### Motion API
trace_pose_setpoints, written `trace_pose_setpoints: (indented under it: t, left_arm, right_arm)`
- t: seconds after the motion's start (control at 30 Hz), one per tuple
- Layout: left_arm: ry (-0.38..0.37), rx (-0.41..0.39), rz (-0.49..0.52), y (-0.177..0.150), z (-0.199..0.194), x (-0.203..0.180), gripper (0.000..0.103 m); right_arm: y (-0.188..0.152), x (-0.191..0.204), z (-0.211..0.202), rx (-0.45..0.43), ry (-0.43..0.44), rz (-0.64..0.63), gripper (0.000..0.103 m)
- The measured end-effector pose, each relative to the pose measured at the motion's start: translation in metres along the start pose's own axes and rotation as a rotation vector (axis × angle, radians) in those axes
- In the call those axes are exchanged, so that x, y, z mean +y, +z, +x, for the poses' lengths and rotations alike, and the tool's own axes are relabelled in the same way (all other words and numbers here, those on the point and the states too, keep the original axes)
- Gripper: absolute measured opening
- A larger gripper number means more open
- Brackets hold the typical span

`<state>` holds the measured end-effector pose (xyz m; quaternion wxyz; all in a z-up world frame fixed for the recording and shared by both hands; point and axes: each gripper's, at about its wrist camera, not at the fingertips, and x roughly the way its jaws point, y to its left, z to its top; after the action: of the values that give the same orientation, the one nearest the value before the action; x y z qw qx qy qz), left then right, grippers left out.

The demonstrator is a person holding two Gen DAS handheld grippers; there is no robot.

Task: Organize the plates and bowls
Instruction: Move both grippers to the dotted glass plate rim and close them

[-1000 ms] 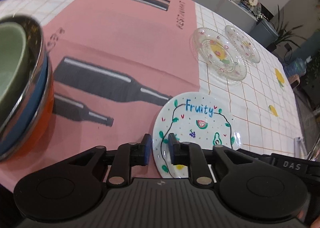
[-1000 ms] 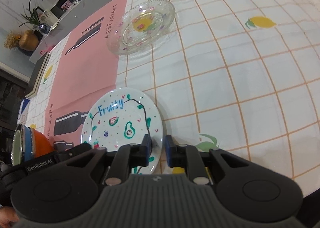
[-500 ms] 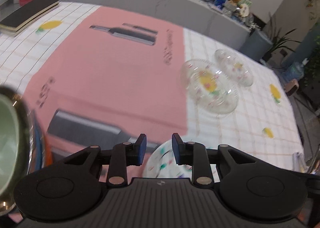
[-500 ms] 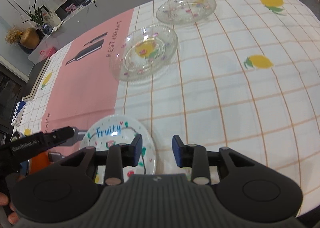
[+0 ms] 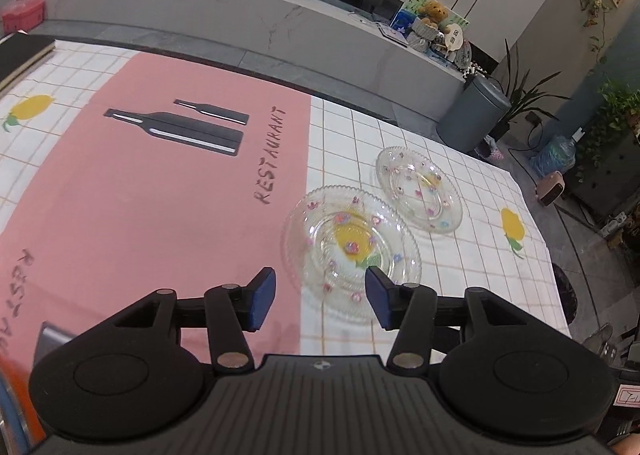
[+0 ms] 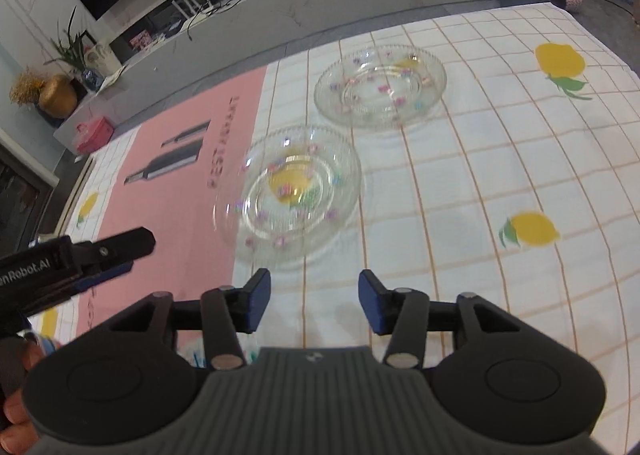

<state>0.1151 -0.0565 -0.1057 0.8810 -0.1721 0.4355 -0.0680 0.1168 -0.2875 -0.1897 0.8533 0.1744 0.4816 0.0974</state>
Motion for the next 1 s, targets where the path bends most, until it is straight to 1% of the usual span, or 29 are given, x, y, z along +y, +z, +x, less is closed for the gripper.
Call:
trace_pose_setpoints:
  t: [0.23, 0.37, 0.5, 0.63, 0.73, 0.83, 0.9, 0.93, 0.97, 1.0]
  left_arm:
    - [-0.012, 0.029, -0.025, 0.013, 0.031, 0.001, 0.060]
    - [-0.022, 0.048, -0.046, 0.020, 0.051, 0.003, 0.060]
    - [-0.005, 0.053, -0.047, 0.025, 0.070, 0.007, 0.058]
    - [0.015, 0.061, -0.084, 0.030, 0.085, 0.019, 0.057]
    - [-0.001, 0.077, -0.119, 0.030, 0.092, 0.027, 0.056]
    - [0.000, 0.088, -0.118, 0.028, 0.098, 0.028, 0.055]
    - [0.002, 0.083, -0.109, 0.026, 0.100, 0.026, 0.053]
    - [0.001, 0.080, -0.103, 0.026, 0.100, 0.025, 0.053]
    - [0.001, 0.079, -0.100, 0.026, 0.100, 0.025, 0.051]
    - [0.001, 0.080, -0.099, 0.026, 0.101, 0.025, 0.047]
  right_arm:
    - [0.024, -0.010, 0.024, 0.010, 0.011, 0.079, 0.053]
    - [0.032, -0.019, 0.037, -0.001, -0.002, 0.123, 0.053]
    - [0.038, -0.028, 0.050, 0.004, 0.006, 0.167, 0.051]
    - [0.042, -0.035, 0.060, 0.005, 0.004, 0.190, 0.050]
    - [0.044, -0.041, 0.068, 0.016, 0.019, 0.215, 0.049]
    - [0.045, -0.041, 0.071, 0.001, 0.031, 0.217, 0.047]
    - [0.046, -0.040, 0.073, 0.001, 0.036, 0.218, 0.042]
    - [0.046, -0.039, 0.074, 0.003, 0.040, 0.219, 0.038]
    - [0.046, -0.039, 0.075, 0.003, 0.046, 0.220, 0.034]
    - [0.046, -0.039, 0.076, 0.002, 0.050, 0.222, 0.032]
